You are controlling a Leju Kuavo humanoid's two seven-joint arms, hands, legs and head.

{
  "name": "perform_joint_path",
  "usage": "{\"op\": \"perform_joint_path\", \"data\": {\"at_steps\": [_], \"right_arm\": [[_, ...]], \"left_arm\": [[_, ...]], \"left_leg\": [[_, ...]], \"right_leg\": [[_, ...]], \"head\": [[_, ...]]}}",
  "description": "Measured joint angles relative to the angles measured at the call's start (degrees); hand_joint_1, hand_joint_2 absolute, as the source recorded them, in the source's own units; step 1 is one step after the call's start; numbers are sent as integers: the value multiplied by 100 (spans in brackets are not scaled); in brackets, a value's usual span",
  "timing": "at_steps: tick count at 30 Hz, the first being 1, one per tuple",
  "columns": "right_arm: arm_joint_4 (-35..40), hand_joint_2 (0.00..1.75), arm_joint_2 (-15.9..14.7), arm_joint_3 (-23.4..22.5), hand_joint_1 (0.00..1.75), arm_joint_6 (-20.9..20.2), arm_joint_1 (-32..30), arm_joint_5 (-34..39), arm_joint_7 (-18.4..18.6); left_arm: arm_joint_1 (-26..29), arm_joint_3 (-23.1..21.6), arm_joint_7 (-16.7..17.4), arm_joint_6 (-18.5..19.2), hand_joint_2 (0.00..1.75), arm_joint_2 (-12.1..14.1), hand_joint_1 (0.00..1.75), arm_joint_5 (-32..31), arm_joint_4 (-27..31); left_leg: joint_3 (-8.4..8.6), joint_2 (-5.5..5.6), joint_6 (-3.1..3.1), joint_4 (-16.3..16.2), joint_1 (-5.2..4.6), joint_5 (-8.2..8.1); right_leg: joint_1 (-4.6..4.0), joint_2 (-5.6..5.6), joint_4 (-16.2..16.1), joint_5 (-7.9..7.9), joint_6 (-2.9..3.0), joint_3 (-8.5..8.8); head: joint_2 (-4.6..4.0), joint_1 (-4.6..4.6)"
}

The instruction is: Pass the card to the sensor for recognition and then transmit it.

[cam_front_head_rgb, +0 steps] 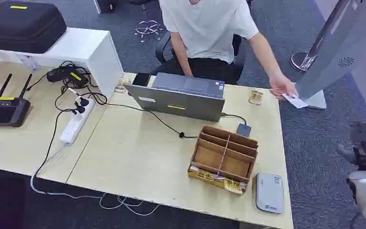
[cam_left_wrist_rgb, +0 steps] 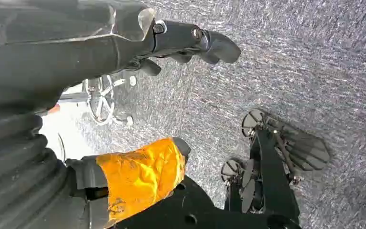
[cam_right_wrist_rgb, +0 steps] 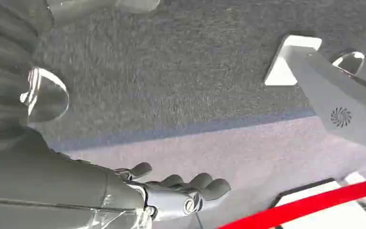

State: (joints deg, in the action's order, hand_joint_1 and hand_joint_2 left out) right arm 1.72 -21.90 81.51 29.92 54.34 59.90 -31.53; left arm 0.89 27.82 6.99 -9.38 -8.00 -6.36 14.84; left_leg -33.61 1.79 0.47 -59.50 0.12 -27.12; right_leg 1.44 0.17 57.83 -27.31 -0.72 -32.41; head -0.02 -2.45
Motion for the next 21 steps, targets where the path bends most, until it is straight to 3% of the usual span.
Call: {"op": "perform_joint_path", "data": {"at_steps": [3,4,6,7,21], "right_arm": [[157,175,28,-52,0,-2,-25,-451,189],[274,175,48,-118,0,-13,-58,-726,264],[450,175,70,-240,0,-31,-97,-1115,356],[531,175,83,-297,0,-54,-114,-1277,395],[2001,175,223,-1480,0,-402,-516,-3814,907]], "left_arm": [[6,0,-13,-4,175,13,0,-50,0],[0,0,-33,-2,0,17,0,-74,0],[-6,0,-50,11,0,22,0,-94,0],[-4,0,-52,17,175,24,0,-103,0],[-7,0,-166,258,175,24,0,-262,-2]], "left_leg": [[-7,2,0,0,-1,0],[-8,1,0,0,-1,0],[-8,1,0,0,-1,0],[-8,1,0,0,-1,0],[-9,1,0,1,0,0]], "right_leg": [[0,-2,0,0,0,-5],[0,1,0,1,0,-5],[0,0,0,0,0,-6],[0,0,0,0,0,-7],[0,0,0,0,0,-9]], "head": [[0,-4],[0,-2],[0,-2],[0,-2],[0,-2]]}}
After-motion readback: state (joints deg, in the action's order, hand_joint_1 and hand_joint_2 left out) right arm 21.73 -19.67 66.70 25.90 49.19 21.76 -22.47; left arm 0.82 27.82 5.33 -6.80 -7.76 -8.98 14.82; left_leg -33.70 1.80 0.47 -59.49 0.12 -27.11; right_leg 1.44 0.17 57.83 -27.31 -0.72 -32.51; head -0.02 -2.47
